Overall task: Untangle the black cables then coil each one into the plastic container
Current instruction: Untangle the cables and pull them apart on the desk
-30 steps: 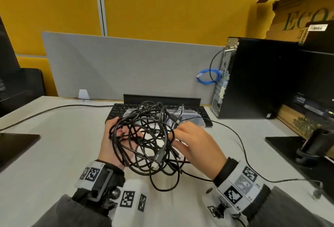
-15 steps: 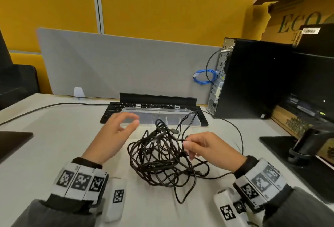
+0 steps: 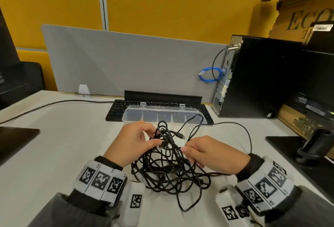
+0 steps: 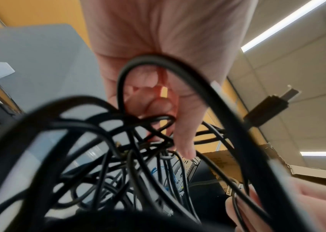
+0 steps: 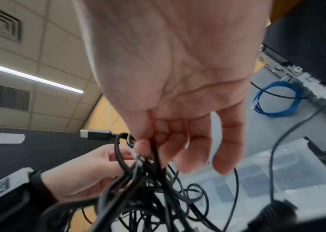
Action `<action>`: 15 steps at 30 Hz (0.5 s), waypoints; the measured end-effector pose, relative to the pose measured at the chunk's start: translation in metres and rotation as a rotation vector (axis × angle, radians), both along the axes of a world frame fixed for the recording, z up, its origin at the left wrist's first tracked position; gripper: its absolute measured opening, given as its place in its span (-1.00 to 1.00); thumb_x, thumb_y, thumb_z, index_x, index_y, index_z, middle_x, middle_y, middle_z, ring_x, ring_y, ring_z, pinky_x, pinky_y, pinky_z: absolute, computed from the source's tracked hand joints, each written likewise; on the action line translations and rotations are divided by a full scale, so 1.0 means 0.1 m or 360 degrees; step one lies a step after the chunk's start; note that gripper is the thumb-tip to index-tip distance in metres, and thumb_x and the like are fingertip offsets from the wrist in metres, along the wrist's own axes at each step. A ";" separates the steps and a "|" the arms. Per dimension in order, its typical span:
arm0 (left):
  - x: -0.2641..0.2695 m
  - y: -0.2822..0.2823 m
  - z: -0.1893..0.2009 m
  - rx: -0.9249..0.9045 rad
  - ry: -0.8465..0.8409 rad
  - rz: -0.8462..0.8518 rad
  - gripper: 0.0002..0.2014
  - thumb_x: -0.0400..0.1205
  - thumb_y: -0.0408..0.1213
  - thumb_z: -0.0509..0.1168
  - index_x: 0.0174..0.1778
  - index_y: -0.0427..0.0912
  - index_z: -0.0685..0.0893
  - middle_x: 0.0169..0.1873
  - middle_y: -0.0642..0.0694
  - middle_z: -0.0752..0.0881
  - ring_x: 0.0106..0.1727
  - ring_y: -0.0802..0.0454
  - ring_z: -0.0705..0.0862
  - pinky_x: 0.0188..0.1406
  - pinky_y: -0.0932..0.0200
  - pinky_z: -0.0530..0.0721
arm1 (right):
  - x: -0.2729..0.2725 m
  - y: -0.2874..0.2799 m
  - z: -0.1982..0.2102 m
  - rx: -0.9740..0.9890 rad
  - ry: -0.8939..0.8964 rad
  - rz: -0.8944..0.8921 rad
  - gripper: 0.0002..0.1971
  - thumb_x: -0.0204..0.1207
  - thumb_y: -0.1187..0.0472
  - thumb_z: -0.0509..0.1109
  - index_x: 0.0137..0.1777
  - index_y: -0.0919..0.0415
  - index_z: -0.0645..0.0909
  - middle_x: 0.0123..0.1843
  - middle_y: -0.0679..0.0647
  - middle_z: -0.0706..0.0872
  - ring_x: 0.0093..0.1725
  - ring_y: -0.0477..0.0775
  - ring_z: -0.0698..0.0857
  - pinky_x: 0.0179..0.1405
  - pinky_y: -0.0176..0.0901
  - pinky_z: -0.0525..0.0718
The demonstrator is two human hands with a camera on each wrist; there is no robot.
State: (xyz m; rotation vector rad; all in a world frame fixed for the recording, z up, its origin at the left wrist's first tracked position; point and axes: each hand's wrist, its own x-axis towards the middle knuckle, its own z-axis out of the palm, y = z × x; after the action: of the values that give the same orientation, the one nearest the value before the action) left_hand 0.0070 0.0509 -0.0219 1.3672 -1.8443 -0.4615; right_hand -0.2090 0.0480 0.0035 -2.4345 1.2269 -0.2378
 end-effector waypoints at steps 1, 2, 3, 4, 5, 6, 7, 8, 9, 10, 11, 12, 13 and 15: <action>0.00 0.00 0.00 -0.0014 0.0009 0.0012 -0.86 0.44 -0.15 0.48 -0.32 0.20 0.67 -0.22 0.09 0.71 -0.40 0.19 0.56 -0.32 0.46 0.49 | 0.00 0.01 0.02 0.0012 0.0006 -0.0011 -0.60 0.68 -0.02 0.08 -0.35 0.05 0.52 -0.42 -0.10 0.54 -0.43 -0.17 0.51 -0.15 -0.20 0.59; 0.01 -0.01 -0.01 -0.0028 0.0029 0.0019 -0.89 0.44 -0.14 0.48 -0.32 0.17 0.70 -0.23 0.09 0.73 -0.33 0.17 0.59 -0.28 0.49 0.49 | 0.00 0.00 0.04 0.0022 0.0010 -0.0023 -0.60 0.68 -0.02 0.09 -0.37 0.03 0.52 -0.46 -0.12 0.54 -0.44 -0.17 0.51 -0.14 -0.20 0.59; 0.02 -0.01 -0.01 -0.0038 0.0055 0.0022 -0.93 0.45 -0.13 0.47 -0.32 0.13 0.73 -0.25 0.09 0.74 -0.27 0.18 0.61 -0.26 0.50 0.48 | -0.02 -0.01 0.05 0.0039 0.0022 -0.0036 -0.61 0.68 -0.02 0.10 -0.38 0.01 0.52 -0.50 -0.14 0.54 -0.46 -0.18 0.52 -0.15 -0.23 0.59; 0.03 -0.02 -0.02 -0.0052 0.0075 0.0021 -0.95 0.46 -0.12 0.46 -0.31 0.08 0.76 -0.26 0.09 0.75 -0.22 0.19 0.63 -0.24 0.50 0.48 | -0.04 -0.01 0.07 0.0069 0.0039 -0.0049 -0.61 0.68 -0.01 0.11 -0.38 0.01 0.52 -0.53 -0.16 0.55 -0.47 -0.20 0.53 -0.17 -0.28 0.58; 0.04 -0.02 -0.02 -0.0068 0.0080 0.0020 -0.93 0.47 -0.11 0.45 -0.31 0.04 0.77 -0.29 0.10 0.75 -0.19 0.21 0.63 -0.25 0.49 0.47 | -0.06 -0.02 0.10 0.0107 0.0053 -0.0061 -0.62 0.67 -0.01 0.12 -0.37 0.01 0.54 -0.54 -0.18 0.57 -0.47 -0.21 0.55 -0.20 -0.32 0.57; 0.04 -0.01 -0.02 -0.0078 0.0071 0.0016 -0.91 0.49 -0.10 0.43 -0.30 0.01 0.77 -0.31 0.10 0.75 -0.18 0.22 0.64 -0.26 0.48 0.47 | -0.07 -0.01 0.11 0.0127 0.0067 -0.0078 -0.65 0.67 0.00 0.13 -0.32 0.02 0.57 -0.52 -0.18 0.59 -0.46 -0.22 0.57 -0.20 -0.34 0.58; 0.04 0.00 -0.01 -0.0089 0.0065 0.0014 -0.89 0.51 -0.10 0.41 -0.30 0.00 0.75 -0.34 0.10 0.75 -0.19 0.23 0.65 -0.28 0.48 0.48 | -0.08 0.00 0.13 0.0096 0.0080 -0.0105 -0.69 0.66 -0.01 0.14 -0.24 0.02 0.60 -0.45 -0.16 0.62 -0.45 -0.21 0.59 -0.21 -0.32 0.59; 0.04 0.01 0.00 -0.0106 0.0073 0.0017 -0.87 0.53 -0.10 0.38 -0.31 0.00 0.73 -0.38 0.10 0.74 -0.22 0.25 0.66 -0.30 0.49 0.48 | -0.08 0.03 0.15 -0.0026 0.0079 -0.0149 -0.73 0.66 -0.02 0.13 -0.15 0.00 0.60 -0.36 -0.13 0.66 -0.43 -0.21 0.60 -0.21 -0.30 0.61; 0.03 0.02 0.01 -0.0132 0.0093 0.0027 -0.85 0.55 -0.10 0.36 -0.32 -0.01 0.71 -0.42 0.09 0.74 -0.27 0.27 0.65 -0.32 0.50 0.49 | -0.06 0.08 0.19 -0.0231 0.0033 -0.0210 -0.76 0.65 -0.06 0.10 -0.06 -0.03 0.58 -0.27 -0.12 0.67 -0.39 -0.21 0.60 -0.23 -0.30 0.62; 0.02 0.03 0.02 -0.0161 0.0108 0.0035 -0.83 0.57 -0.10 0.34 -0.33 -0.01 0.69 -0.45 0.10 0.73 -0.32 0.28 0.65 -0.33 0.49 0.49 | -0.02 0.14 0.24 -0.0457 -0.0084 -0.0251 -0.76 0.62 -0.11 0.08 0.02 -0.08 0.54 -0.20 -0.15 0.66 -0.32 -0.22 0.59 -0.26 -0.35 0.59; 0.01 0.04 0.04 -0.0173 0.0104 0.0025 -0.82 0.58 -0.10 0.33 -0.34 -0.01 0.68 -0.46 0.10 0.72 -0.36 0.28 0.64 -0.36 0.46 0.49 | 0.05 0.21 0.29 -0.0621 -0.0225 -0.0245 -0.72 0.57 -0.16 0.06 0.10 -0.12 0.50 -0.11 -0.21 0.63 -0.21 -0.25 0.58 -0.24 -0.40 0.55; -0.01 0.05 0.05 -0.0160 0.0102 -0.0019 -0.82 0.58 -0.10 0.33 -0.33 -0.02 0.68 -0.46 0.10 0.73 -0.38 0.26 0.64 -0.38 0.43 0.50 | 0.12 0.26 0.33 -0.0690 -0.0326 -0.0184 -0.64 0.52 -0.21 0.06 0.22 -0.14 0.46 0.01 -0.29 0.58 -0.06 -0.29 0.54 -0.14 -0.45 0.52; -0.02 0.06 0.06 -0.0121 0.0132 -0.0100 -0.84 0.57 -0.12 0.34 -0.31 -0.03 0.70 -0.44 0.09 0.73 -0.39 0.24 0.64 -0.39 0.41 0.50 | 0.20 0.30 0.35 -0.0681 -0.0340 -0.0094 -0.56 0.50 -0.23 0.10 0.34 -0.14 0.40 0.14 -0.32 0.54 0.12 -0.34 0.48 0.03 -0.44 0.50; -0.04 0.09 0.10 0.0010 0.0274 -0.0309 -0.87 0.57 -0.19 0.36 -0.29 -0.05 0.74 -0.45 0.06 0.72 -0.42 0.25 0.62 -0.35 0.44 0.50 | 0.34 0.28 0.29 -0.0545 -0.0208 0.0087 -0.51 0.54 -0.13 0.24 0.45 -0.13 0.29 0.33 -0.24 0.50 0.33 -0.27 0.40 0.28 -0.31 0.45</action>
State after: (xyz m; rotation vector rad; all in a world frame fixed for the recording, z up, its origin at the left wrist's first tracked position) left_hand 0.0035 0.0600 -0.0121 1.1198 -1.8405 -0.6643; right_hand -0.1755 0.0763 0.0323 -2.6828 1.1375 -0.6270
